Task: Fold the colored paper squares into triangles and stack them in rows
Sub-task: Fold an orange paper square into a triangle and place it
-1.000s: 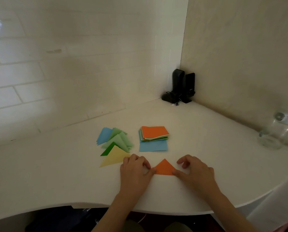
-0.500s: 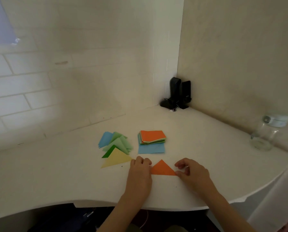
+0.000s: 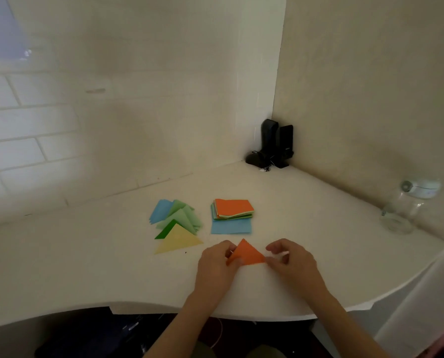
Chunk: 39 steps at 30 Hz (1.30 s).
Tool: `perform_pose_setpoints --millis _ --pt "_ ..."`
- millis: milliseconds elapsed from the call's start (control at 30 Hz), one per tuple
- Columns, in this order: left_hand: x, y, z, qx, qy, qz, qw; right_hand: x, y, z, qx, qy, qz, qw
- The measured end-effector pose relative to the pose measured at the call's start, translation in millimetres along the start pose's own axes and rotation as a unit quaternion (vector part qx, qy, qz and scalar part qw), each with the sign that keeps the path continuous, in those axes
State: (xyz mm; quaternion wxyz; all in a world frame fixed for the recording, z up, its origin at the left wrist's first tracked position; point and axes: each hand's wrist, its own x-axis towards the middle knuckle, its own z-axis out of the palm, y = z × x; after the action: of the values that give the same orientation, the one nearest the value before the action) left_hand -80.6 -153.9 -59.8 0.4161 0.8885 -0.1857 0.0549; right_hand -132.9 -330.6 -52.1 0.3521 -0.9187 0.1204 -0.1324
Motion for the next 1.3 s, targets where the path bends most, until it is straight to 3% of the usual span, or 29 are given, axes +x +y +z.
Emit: perform_pose_setpoints --millis 100,200,367,600,967,1300 --pt "0.5 -13.9 -16.0 -0.003 0.045 0.01 0.999 17.4 -11.3 4.9 0.026 0.072 -0.052 0.996" --pt "3.3 -33.5 -44.9 -0.021 0.104 -0.012 0.994 41.5 -27.6 17.0 -0.003 0.084 -0.129 0.988" --pt "3.0 -63.0 -78.5 0.004 0.13 -0.041 0.991 84.5 -53.4 42.3 -0.084 0.024 -0.159 0.983" --pt "-3.8 -86.7 -89.8 0.047 0.146 -0.046 0.987 112.0 -54.3 68.2 -0.239 -0.054 -0.128 0.961" --pt "0.2 -98.6 -87.4 -0.004 0.175 -0.069 0.982 109.6 -41.2 88.9 -0.271 0.092 -0.17 0.943" --pt "0.4 -88.6 -90.8 -0.004 0.22 -0.075 0.973 103.9 -51.7 65.3 -0.2 0.146 -0.164 0.955"
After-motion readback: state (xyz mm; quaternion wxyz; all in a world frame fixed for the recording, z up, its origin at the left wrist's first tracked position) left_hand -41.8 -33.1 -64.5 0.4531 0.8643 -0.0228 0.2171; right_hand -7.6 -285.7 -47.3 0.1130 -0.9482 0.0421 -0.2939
